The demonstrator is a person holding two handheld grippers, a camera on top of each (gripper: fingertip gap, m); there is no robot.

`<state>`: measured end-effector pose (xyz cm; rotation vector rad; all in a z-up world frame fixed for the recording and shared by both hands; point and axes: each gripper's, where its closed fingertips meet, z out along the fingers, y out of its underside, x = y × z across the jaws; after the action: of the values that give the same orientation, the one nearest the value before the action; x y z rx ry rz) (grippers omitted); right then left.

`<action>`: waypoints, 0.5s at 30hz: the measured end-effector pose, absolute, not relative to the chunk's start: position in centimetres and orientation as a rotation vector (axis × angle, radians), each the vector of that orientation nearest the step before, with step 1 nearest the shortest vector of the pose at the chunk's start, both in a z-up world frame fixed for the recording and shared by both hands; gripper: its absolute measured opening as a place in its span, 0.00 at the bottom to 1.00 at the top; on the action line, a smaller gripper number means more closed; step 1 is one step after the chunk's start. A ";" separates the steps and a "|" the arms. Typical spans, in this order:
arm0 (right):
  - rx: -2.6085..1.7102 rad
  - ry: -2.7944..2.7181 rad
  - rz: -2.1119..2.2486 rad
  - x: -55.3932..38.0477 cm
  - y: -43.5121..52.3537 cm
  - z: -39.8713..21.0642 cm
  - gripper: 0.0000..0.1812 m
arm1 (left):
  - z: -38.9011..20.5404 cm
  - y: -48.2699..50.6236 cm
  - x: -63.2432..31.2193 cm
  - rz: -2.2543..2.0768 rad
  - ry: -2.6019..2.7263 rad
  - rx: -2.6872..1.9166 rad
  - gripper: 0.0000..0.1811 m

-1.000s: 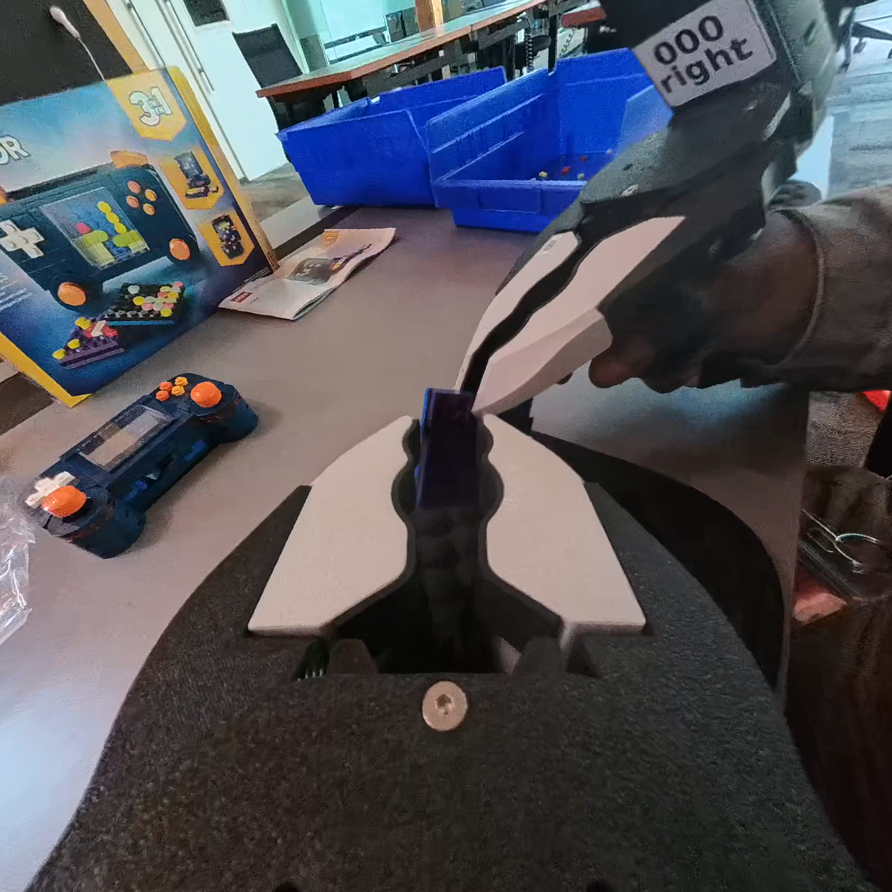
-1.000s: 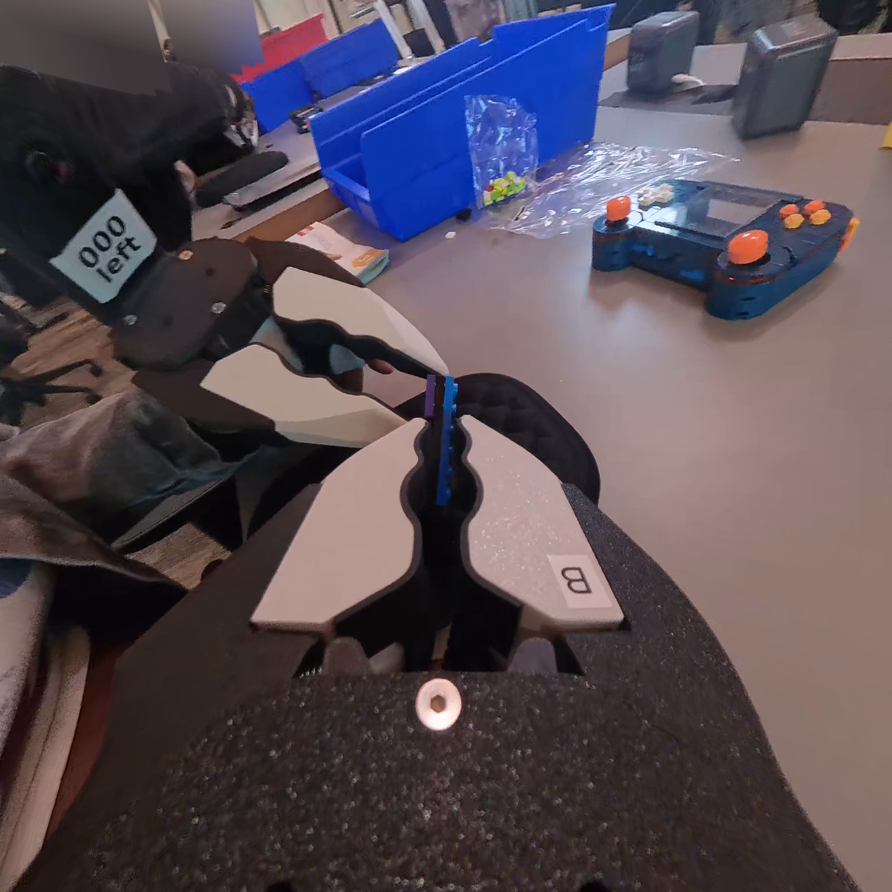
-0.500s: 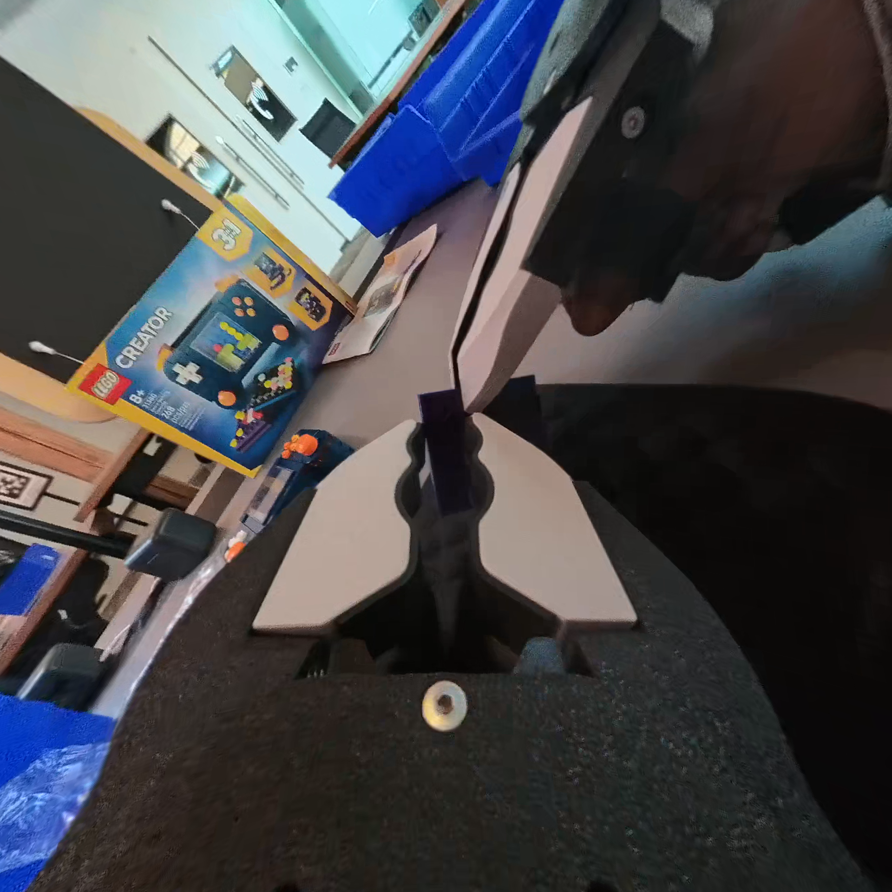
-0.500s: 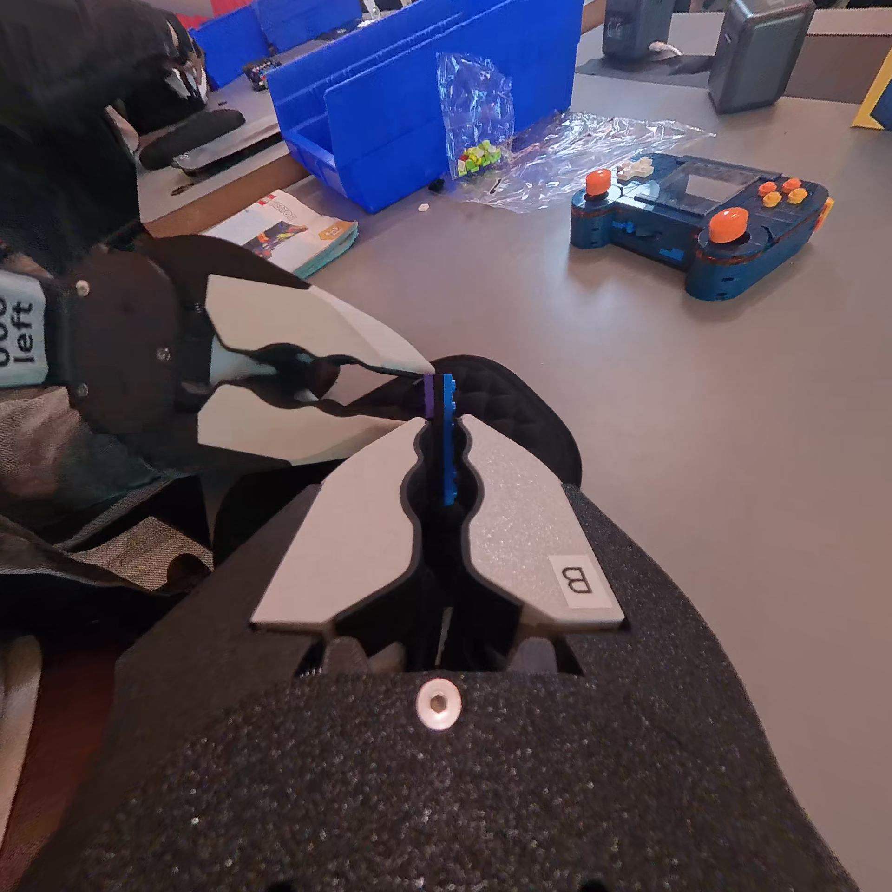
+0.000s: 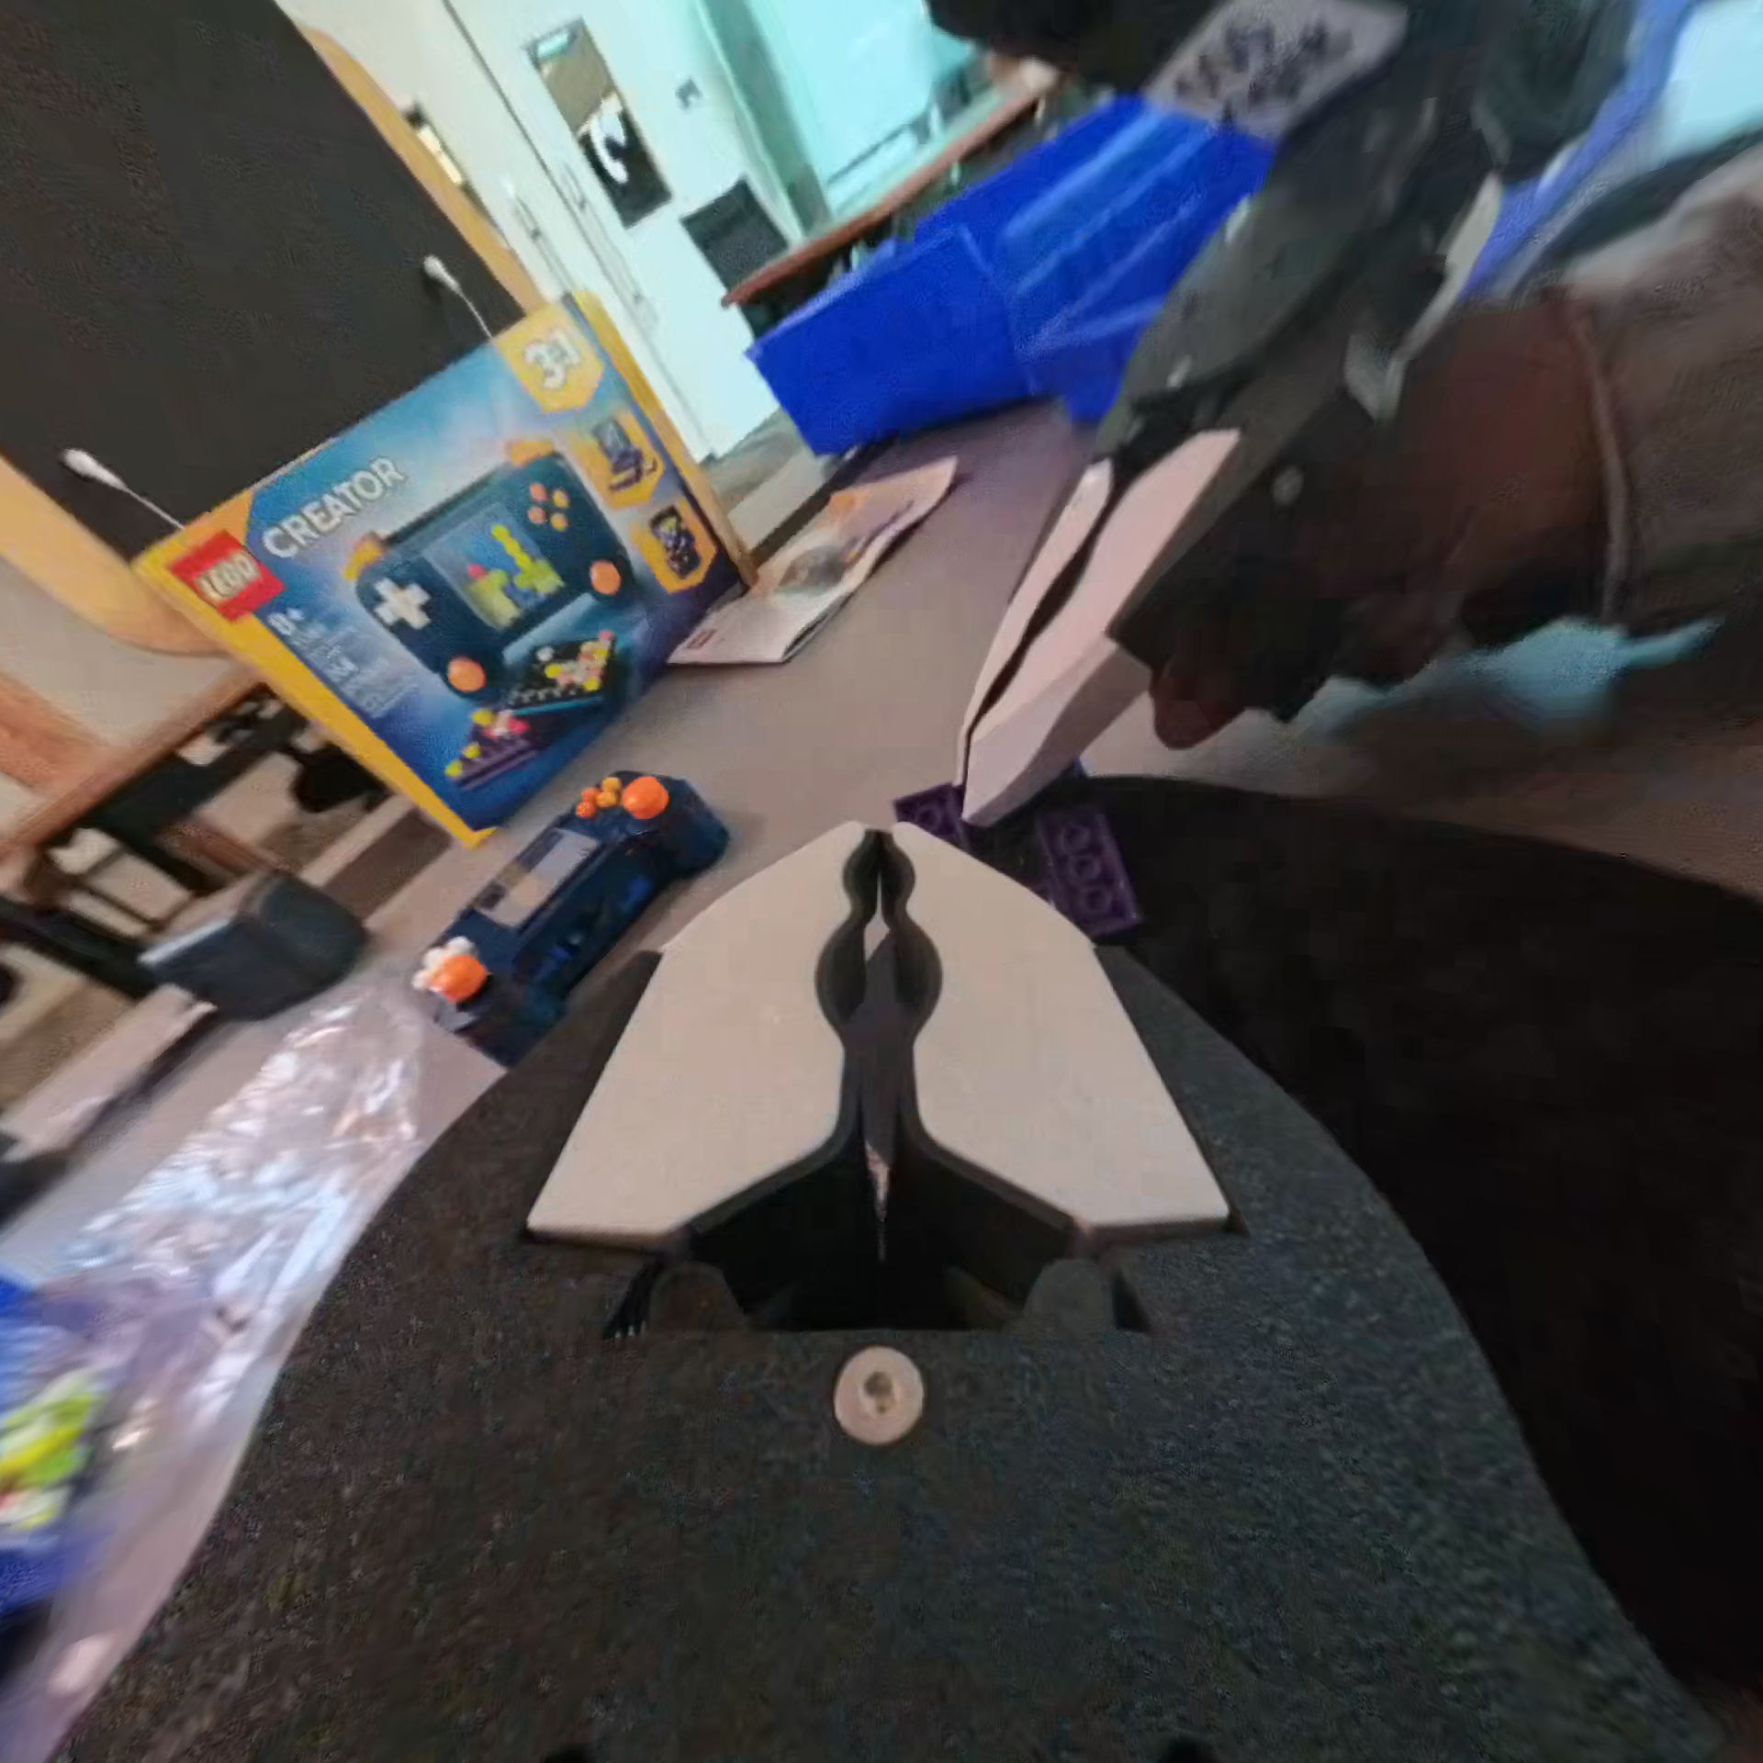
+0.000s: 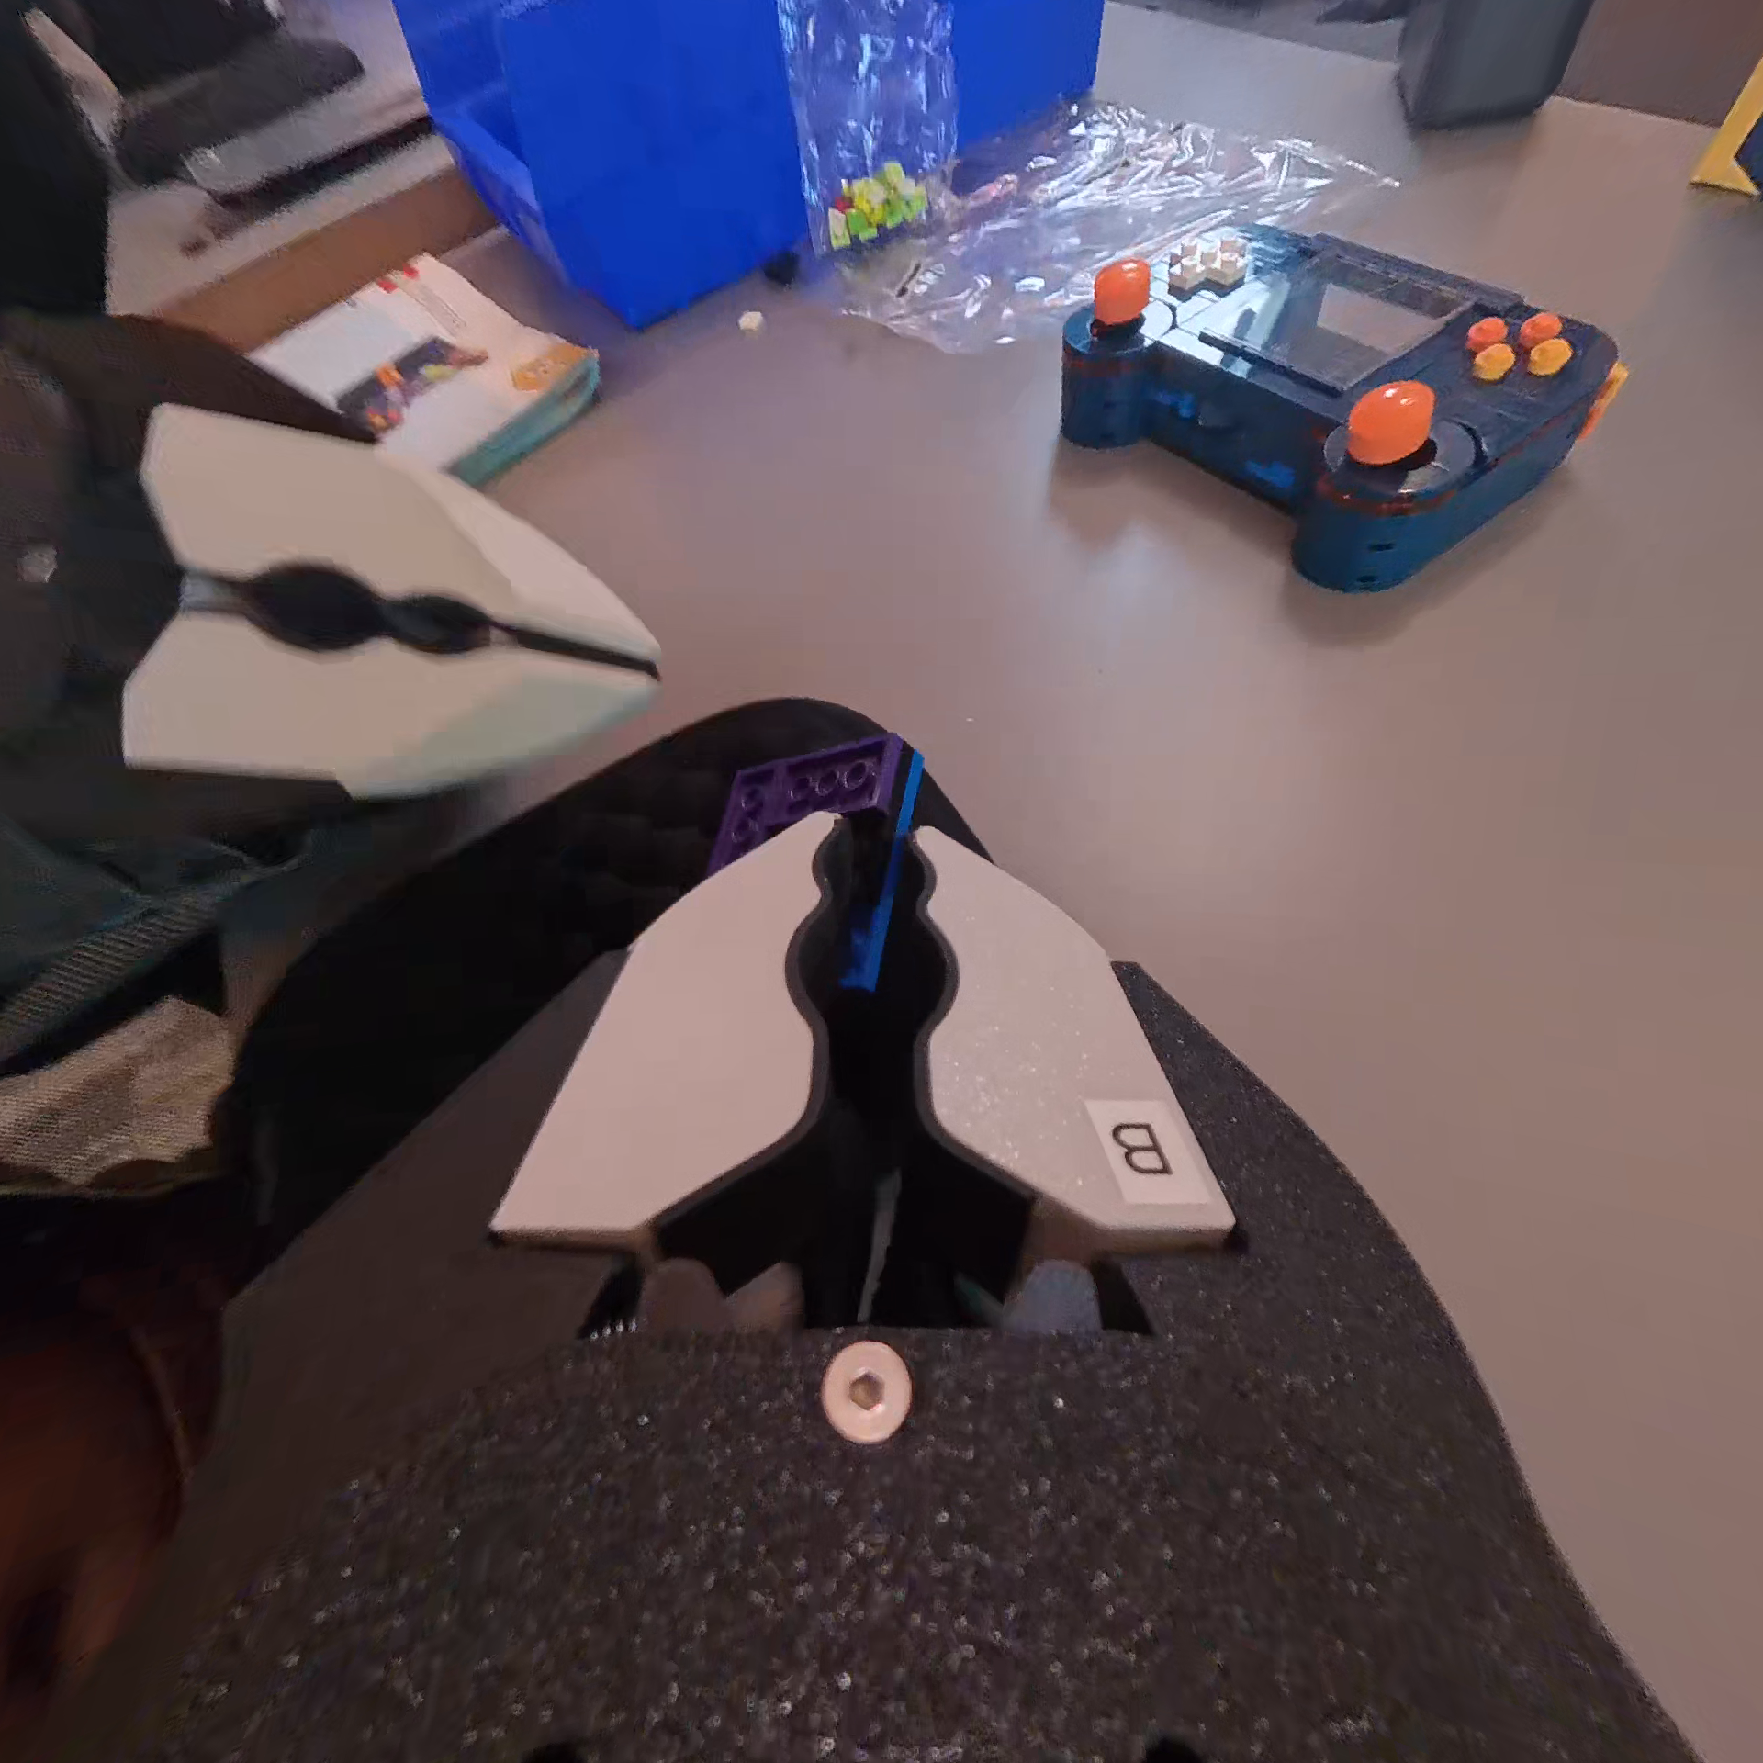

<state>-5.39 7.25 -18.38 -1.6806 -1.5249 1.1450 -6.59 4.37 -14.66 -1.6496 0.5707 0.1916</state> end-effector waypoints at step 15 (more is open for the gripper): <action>-0.962 -1.894 1.300 -3.1 1.4 -15.3 0.04 | -15.2 2.8 -4.0 -0.075 0.700 -1.648 0.31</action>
<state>-3.13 1.42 -15.25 -0.9622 -1.8939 1.3000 -4.02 2.80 -15.16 -1.6484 0.7004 -0.0749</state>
